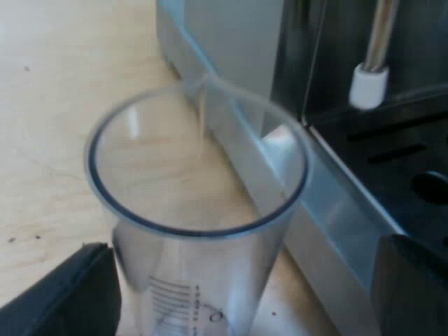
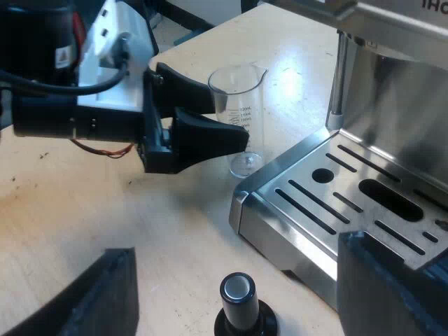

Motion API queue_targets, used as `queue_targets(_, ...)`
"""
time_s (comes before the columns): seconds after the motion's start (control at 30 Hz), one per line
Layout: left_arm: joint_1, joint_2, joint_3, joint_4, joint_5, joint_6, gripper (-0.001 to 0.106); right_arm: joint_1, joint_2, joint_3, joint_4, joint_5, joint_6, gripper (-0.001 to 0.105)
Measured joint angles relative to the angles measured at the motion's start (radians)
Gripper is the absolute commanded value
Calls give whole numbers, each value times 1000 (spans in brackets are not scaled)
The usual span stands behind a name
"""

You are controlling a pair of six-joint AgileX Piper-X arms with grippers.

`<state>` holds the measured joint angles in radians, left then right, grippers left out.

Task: Pour the beans into the coffee machine

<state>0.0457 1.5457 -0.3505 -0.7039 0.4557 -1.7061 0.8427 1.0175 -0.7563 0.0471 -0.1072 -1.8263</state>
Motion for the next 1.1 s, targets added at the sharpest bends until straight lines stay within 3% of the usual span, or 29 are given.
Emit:
queue_targets(0.2, 0, -99, 35, 56, -27, -1, 77, 0, 0, 0, 0, 0, 0, 62)
queue_targets(0.23, 0, -125, 35, 132, -39, -3, 77, 0, 0, 0, 0, 0, 0, 62)
queue_targets(0.33, 0, -154, 35, 211, -48, -2, 77, 0, 0, 0, 0, 0, 4, 62)
queue_targets(0.6, 0, -350, 37, 349, -124, -3, 77, 0, 0, 0, 0, 0, 11, 62)
queue_targets(0.87, -2, -547, 37, 520, -130, -7, 77, 0, 0, 0, 0, 0, 54, 62)
queue_targets(1.1, -2, -725, 37, 672, -130, -6, 66, 0, 0, 0, 0, 0, 116, 62)
